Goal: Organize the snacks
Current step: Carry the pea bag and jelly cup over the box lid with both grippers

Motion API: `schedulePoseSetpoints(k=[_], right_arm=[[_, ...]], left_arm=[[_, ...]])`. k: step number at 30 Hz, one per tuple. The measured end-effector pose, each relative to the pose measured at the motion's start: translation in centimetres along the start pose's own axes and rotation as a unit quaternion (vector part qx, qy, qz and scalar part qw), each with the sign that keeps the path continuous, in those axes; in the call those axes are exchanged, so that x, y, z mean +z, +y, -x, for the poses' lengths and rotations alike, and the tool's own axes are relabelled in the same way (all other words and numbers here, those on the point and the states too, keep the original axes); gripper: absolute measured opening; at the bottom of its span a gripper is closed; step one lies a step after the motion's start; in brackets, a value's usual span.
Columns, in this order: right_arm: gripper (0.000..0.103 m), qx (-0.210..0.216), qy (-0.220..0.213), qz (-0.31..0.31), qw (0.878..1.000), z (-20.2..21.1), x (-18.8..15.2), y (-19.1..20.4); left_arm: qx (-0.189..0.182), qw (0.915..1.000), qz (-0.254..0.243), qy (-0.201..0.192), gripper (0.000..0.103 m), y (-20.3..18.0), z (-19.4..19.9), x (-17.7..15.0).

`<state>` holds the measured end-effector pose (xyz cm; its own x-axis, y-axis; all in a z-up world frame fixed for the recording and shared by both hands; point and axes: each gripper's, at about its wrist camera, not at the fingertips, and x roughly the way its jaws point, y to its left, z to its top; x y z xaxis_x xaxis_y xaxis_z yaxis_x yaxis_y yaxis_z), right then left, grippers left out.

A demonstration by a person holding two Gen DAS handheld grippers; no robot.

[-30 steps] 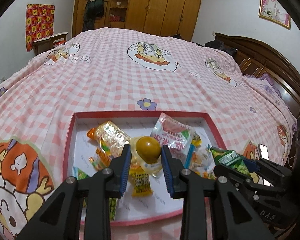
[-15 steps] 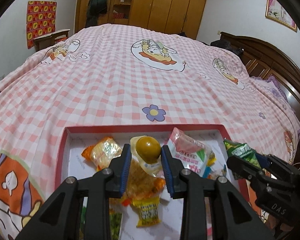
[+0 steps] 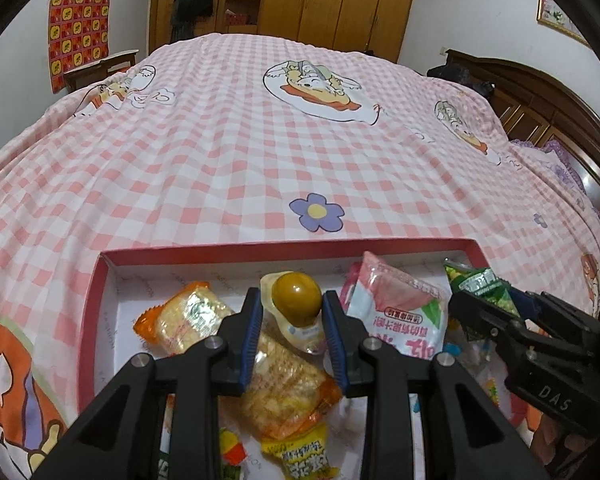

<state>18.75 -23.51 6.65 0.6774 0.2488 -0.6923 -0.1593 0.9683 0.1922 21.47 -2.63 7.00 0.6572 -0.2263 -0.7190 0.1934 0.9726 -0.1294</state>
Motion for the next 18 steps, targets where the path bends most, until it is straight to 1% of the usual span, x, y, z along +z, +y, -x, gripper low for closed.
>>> schedulePoseSetpoints(k=[6, 12, 15, 18], right_arm=[[0.046, -0.003, 0.005, 0.001, 1.000, -1.0, -0.2, -0.2], [0.047, -0.007, 0.001, 0.005, 1.000, -1.2, -0.1, 0.0], [0.047, -0.009, 0.000, 0.004, 1.000, -1.2, -0.1, 0.0], [0.047, -0.009, 0.000, 0.001, 1.000, -1.3, 0.0, 0.0]], left_arm=[[0.012, 0.9999, -0.010, -0.003, 0.032, -0.5, -0.4, -0.1], [0.011, 0.9999, -0.003, 0.000, 0.032, -0.2, -0.4, 0.0], [0.016, 0.9999, -0.003, 0.000, 0.037, -0.1, -0.5, 0.0], [0.016, 0.9999, -0.001, 0.001, 0.039, 0.0, -0.5, 0.0]])
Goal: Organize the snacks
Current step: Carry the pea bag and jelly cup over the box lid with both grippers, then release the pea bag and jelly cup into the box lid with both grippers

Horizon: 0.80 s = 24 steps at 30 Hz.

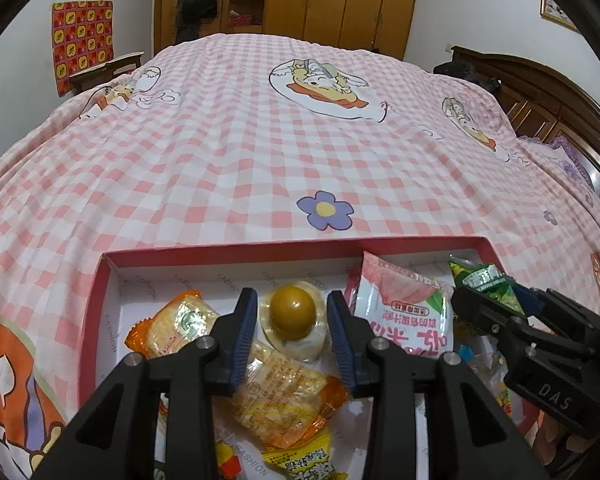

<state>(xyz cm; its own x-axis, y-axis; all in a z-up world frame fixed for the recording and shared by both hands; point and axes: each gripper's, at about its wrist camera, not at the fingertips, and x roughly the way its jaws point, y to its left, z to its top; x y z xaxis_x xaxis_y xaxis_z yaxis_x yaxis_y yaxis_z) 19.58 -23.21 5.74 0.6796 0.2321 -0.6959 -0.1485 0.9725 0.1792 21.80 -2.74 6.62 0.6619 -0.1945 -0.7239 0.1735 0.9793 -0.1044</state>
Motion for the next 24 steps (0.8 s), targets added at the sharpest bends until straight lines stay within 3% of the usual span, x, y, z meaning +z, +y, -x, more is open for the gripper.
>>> schedulePoseSetpoints(k=[12, 16, 24], right_arm=[[0.051, 0.004, -0.008, 0.002, 1.000, 0.4, 0.0, 0.2], [0.059, -0.002, -0.017, 0.009, 1.000, 1.1, 0.0, 0.6], [0.062, 0.001, -0.039, 0.007, 0.999, 3.2, 0.0, 0.9]], left_arm=[[-0.001, 1.0000, 0.002, 0.000, 0.048, 0.0, 0.4, -0.1], [-0.005, 1.0000, 0.003, -0.003, 0.053, -0.1, 1.5, -0.2], [-0.015, 0.9998, 0.003, -0.010, 0.057, -0.5, 4.2, -0.7]])
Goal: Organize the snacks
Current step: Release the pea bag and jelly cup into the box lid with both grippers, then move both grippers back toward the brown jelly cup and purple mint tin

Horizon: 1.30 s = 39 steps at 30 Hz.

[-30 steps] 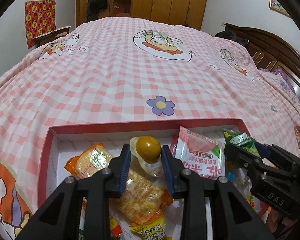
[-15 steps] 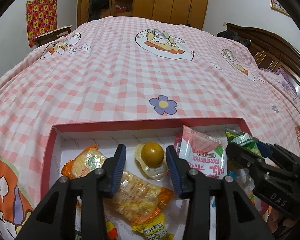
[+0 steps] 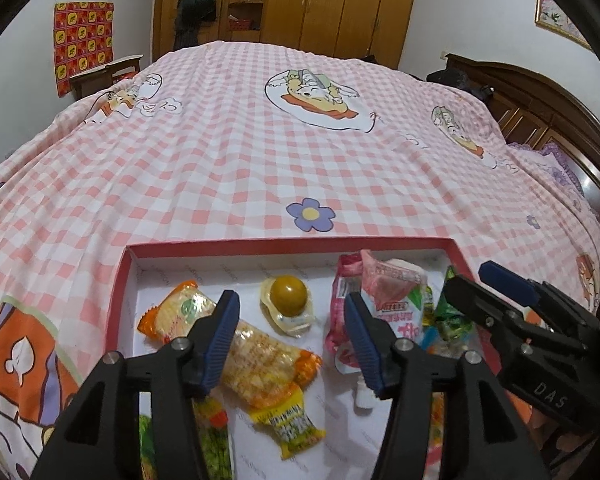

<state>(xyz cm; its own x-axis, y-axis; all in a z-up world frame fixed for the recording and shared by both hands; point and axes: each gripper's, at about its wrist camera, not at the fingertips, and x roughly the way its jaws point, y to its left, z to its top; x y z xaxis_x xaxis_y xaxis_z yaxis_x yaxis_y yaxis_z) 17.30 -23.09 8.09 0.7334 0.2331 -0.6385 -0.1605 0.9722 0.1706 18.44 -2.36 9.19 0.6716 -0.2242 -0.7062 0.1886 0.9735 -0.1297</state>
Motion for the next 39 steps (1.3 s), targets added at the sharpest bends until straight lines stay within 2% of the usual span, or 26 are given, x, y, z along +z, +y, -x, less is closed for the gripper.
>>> schedulePoseSetpoints(k=[14, 39], right_arm=[[0.062, 0.014, -0.020, 0.006, 1.000, 3.8, -0.9, 1.3], [0.062, 0.037, 0.017, 0.006, 0.999, 8.4, -7.6, 4.0]], left_arm=[[0.001, 0.9997, -0.015, -0.018, 0.058, -0.8, 4.6, -1.3], [0.002, 0.9998, 0.008, 0.020, 0.059, 0.5, 10.4, -9.2]])
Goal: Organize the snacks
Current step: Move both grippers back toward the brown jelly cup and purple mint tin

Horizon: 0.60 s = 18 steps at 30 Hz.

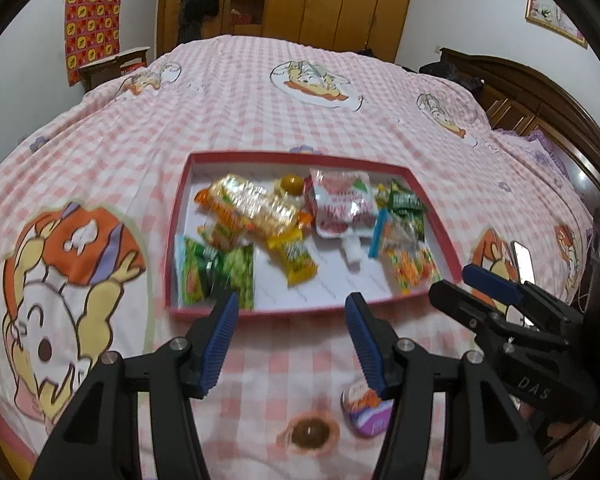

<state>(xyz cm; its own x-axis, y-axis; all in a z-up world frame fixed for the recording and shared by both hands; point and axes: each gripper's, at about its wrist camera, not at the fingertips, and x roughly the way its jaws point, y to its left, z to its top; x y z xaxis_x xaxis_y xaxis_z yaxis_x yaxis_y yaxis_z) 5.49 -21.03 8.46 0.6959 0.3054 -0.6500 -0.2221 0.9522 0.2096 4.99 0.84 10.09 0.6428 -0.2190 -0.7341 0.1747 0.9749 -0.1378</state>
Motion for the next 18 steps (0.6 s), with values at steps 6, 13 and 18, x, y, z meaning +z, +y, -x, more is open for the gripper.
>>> schedulePoseSetpoints(k=[6, 13, 18], right_arm=[[0.062, -0.002, 0.010, -0.001, 1.000, 0.7, -1.5, 0.3], [0.062, 0.000, 0.021, -0.003, 1.000, 1.0, -2.9, 0.7], [0.062, 0.011, 0.040, -0.016, 0.999, 0.9, -4.1, 0.9]], left_arm=[[0.001, 0.9999, 0.002, 0.013, 0.059, 0.1, 0.5, -2.2], [0.005, 0.9994, -0.004, 0.034, 0.059, 0.0, 0.2, -3.9], [0.000, 0.9988, -0.008, 0.048, 0.059, 0.1, -0.1, -5.1]])
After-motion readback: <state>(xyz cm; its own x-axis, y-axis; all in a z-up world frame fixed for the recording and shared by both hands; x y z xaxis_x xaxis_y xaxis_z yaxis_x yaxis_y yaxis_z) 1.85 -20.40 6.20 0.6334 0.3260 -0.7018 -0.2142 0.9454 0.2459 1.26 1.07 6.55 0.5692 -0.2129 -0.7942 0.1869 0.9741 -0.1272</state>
